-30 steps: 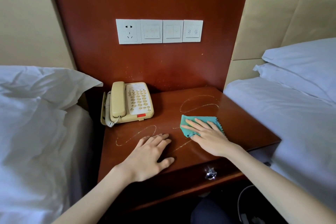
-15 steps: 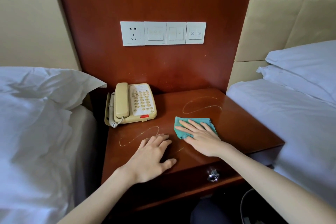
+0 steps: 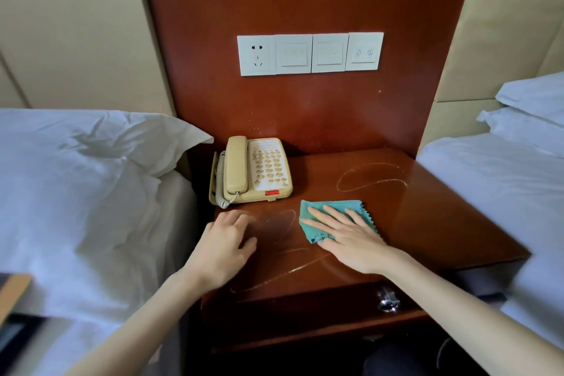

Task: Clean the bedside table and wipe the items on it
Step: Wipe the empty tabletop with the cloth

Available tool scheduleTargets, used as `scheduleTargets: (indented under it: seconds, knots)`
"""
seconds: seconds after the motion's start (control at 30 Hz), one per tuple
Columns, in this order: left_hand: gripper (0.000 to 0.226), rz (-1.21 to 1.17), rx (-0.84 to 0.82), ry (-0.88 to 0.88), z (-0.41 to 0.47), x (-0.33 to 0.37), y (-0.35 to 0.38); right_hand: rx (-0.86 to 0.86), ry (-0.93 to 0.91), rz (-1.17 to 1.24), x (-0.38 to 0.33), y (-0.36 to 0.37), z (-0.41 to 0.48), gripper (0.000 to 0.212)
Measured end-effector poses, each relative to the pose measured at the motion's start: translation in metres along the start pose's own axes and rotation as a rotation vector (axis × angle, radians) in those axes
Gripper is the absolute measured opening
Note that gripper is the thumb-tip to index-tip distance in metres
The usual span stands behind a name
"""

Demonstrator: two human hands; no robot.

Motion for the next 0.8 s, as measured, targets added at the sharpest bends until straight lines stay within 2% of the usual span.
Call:
scheduleTargets:
  seconds: [0.2, 0.37, 0.6, 0.8]
  knots:
    - [0.033, -0.312, 0.225, -0.319, -0.014, -0.044, -0.007, 0.012, -0.221, -0.014, -0.038, 0.007, -0.016, 0.049]
    - [0.035, -0.657, 0.263, -0.559, -0.02, -0.062, 0.0, -0.017, -0.192, 0.065, -0.021, -0.002, 0.001, 0.046]
    - [0.036, -0.822, 0.197, -0.706, -0.026, -0.069, 0.007, 0.005, -0.042, 0.086, -0.01, -0.008, 0.044, 0.048]
    - [0.039, -0.876, 0.197, -0.707, -0.026, -0.074, 0.009, 0.009, -0.119, 0.089, -0.034, -0.006, 0.042, 0.05]
Point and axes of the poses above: each hand's wrist, its own z-axis towards the middle knuckle, its own y-axis out of the palm, x = y × z, the point moved 5 cm from there along z, towards the middle knuckle, and after that the axes turned 7 degrees about -z, right-handed, at the moved point
